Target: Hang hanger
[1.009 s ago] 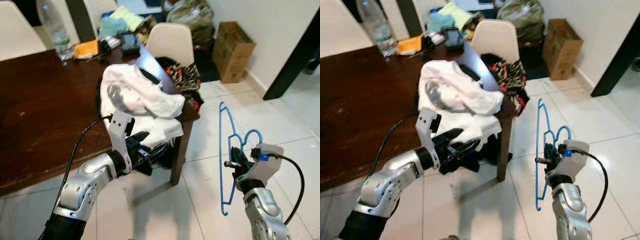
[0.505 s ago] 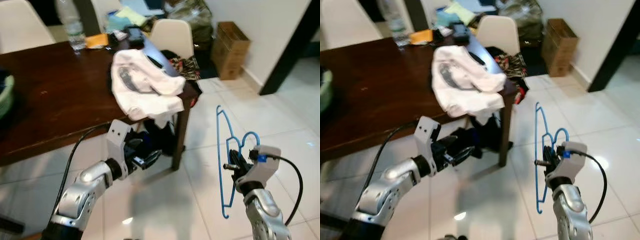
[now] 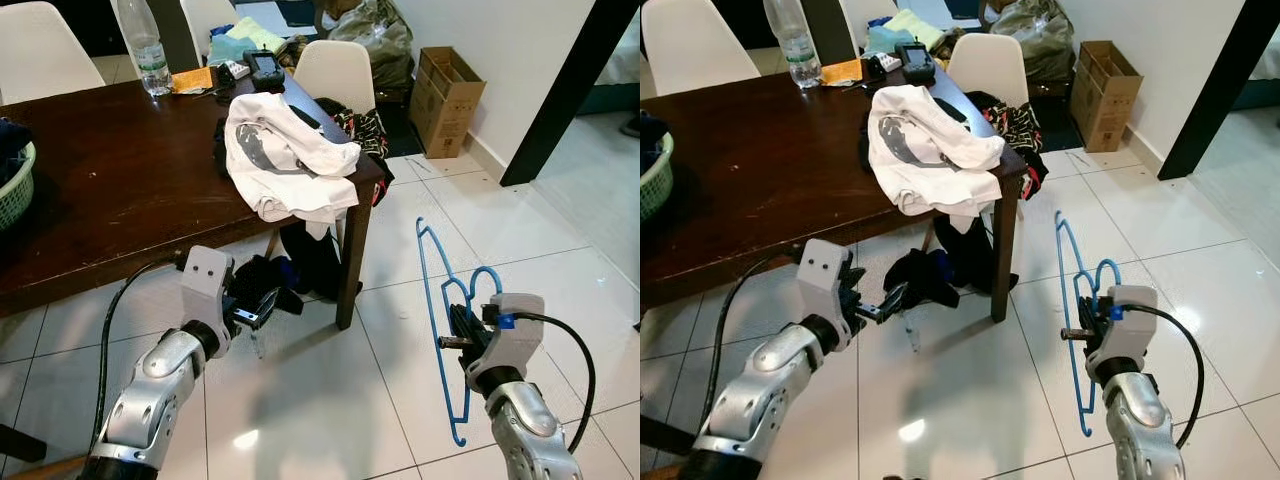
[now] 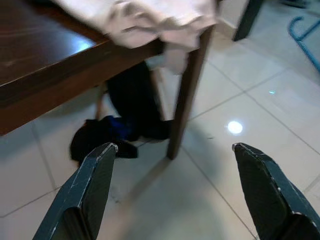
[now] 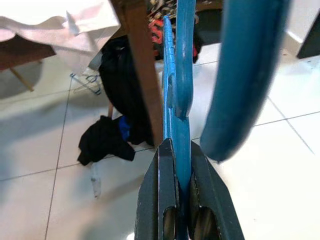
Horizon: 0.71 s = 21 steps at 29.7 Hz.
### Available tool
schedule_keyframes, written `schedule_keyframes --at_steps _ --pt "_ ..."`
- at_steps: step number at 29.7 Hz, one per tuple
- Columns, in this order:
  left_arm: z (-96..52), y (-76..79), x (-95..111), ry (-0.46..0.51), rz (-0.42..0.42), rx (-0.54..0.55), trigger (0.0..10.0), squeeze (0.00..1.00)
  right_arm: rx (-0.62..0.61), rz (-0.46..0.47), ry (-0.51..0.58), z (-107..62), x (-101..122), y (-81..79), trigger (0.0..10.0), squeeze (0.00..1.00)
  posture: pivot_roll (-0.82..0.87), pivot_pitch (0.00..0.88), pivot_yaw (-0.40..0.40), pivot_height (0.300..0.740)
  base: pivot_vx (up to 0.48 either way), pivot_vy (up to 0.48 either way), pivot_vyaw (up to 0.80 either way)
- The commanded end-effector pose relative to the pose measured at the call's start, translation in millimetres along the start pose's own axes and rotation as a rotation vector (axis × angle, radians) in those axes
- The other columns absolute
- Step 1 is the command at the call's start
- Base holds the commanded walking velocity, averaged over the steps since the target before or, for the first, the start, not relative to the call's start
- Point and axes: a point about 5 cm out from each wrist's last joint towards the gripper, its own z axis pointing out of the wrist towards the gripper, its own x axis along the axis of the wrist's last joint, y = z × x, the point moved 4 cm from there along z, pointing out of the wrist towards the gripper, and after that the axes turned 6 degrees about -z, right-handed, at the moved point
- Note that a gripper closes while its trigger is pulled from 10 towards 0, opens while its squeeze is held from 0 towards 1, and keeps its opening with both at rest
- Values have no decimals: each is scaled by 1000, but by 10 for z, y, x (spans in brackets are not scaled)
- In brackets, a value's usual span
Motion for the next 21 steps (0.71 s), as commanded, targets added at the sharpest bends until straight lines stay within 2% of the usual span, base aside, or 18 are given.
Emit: schedule_keyframes --at_steps 1,2,6,7,9,10,12,13,15,17,19,20,21 --pt "-44 -83 -82 -13 5 57 10000 0 13 -17 -7 -13 -10 -10 10000 0 35 191 10 740 0 0 0" --pt "-47 -101 -74 -5 10 73 10000 0 19 -24 0 -14 1 -17 10000 0 35 191 10 740 0 0 0" --pt "-36 -137 18 35 44 94 10000 0 -13 100 64 -30 91 65 10000 0 41 190 8 740 0 0 792" --pt "-36 -137 18 35 44 94 10000 0 -13 100 64 -30 91 65 10000 0 41 190 8 740 0 0 788" --pt "-27 -150 45 46 63 92 10000 0 -37 205 105 -49 139 145 10000 0 47 188 9 740 0 0 784" --pt "-27 -150 45 46 63 92 10000 0 -37 205 105 -49 139 145 10000 0 47 188 9 740 0 0 781" --pt "-19 -161 94 61 72 89 10000 0 -61 292 170 -74 245 229 10000 0 49 185 13 740 0 0 784" --pt "-19 -161 94 61 72 89 10000 0 -61 292 170 -74 245 229 10000 0 49 185 13 740 0 0 781" --pt "16 -144 230 110 75 85 10000 0 -52 405 272 -90 461 298 10000 0 48 184 17 740 0 0 769" --pt "25 -143 262 121 77 87 10000 0 -37 428 293 -90 514 293 10000 0 48 184 17 740 0 0 769" --pt "59 -140 401 163 78 89 10000 0 36 486 368 -93 732 218 10000 0 46 182 17 740 0 0 769" --pt "59 -140 401 163 78 89 10000 0 36 486 368 -93 732 218 10000 0 46 182 17 740 0 0 769" --pt "74 -145 491 190 80 95 10000 0 95 510 406 -97 861 141 10000 0 46 181 17 740 0 0 769"
